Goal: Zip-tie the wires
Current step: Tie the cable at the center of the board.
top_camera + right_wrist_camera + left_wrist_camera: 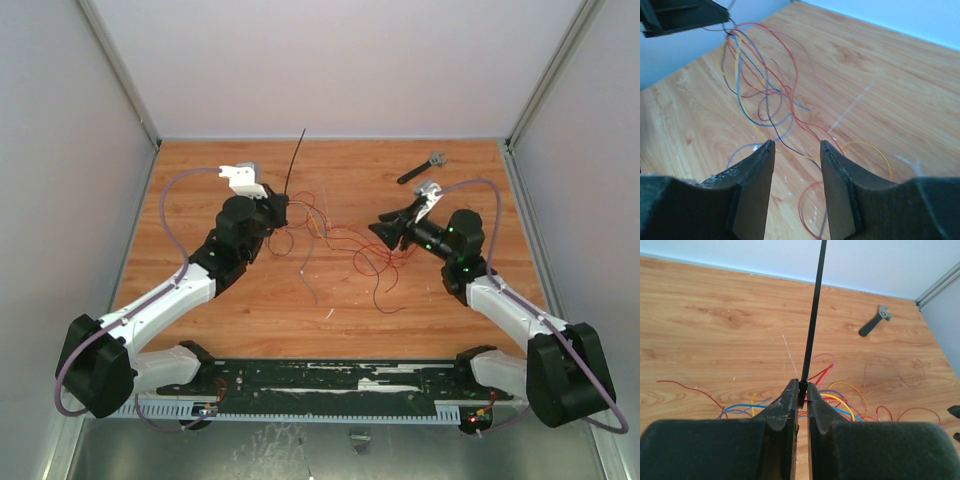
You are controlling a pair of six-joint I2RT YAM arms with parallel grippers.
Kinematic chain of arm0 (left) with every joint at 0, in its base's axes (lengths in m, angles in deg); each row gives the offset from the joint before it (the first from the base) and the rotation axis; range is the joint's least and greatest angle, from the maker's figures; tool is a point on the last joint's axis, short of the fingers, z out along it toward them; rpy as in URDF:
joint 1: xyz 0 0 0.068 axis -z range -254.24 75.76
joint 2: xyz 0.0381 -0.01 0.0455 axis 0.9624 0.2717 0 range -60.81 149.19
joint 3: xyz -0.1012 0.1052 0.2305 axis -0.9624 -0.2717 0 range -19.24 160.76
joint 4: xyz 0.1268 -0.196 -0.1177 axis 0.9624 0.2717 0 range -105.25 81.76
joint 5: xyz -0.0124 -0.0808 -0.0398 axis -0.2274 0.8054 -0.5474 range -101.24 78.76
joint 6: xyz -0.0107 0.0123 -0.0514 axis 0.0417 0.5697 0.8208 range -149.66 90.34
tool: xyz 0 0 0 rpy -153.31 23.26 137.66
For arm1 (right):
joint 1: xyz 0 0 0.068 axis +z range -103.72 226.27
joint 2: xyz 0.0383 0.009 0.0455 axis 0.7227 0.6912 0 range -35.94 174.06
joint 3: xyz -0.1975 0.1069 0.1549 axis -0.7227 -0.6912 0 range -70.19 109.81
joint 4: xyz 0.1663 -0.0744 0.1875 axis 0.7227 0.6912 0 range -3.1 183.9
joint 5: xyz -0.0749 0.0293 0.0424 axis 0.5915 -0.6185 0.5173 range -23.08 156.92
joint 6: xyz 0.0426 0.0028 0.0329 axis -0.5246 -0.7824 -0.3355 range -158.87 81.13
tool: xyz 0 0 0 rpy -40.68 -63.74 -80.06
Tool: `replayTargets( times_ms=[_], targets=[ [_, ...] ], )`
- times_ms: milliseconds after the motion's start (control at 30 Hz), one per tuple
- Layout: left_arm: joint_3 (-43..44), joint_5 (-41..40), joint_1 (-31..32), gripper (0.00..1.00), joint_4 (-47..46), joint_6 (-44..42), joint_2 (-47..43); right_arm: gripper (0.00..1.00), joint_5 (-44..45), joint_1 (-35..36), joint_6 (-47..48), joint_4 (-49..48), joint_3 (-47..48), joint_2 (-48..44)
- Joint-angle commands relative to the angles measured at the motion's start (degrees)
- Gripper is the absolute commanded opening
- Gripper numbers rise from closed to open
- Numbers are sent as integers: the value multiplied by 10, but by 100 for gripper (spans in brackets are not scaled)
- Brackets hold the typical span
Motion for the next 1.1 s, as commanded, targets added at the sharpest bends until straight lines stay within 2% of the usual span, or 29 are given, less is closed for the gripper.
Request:
replayTargets(
  times_ms=[0, 100, 233, 600, 867, 1067],
  targets=[
    [17, 11, -4, 0, -8, 14, 6, 41, 34, 59, 14, -112, -10, 28],
    [19, 25, -4, 0, -8, 29, 9, 38, 78, 130, 73, -189, -32, 49],
    [28, 43, -4, 0, -1, 49, 20, 40, 160, 197, 136, -396, -95, 97],
    [33, 49, -4, 0, 14, 79, 21, 39, 314, 332, 279, -712, -63, 316],
    [33, 66, -4, 0, 14, 99, 36, 27, 401, 394, 395, -774, -28, 393],
    [33, 65, -4, 0, 14, 97, 38, 31, 453, 396, 431, -775, -33, 381]
  ],
)
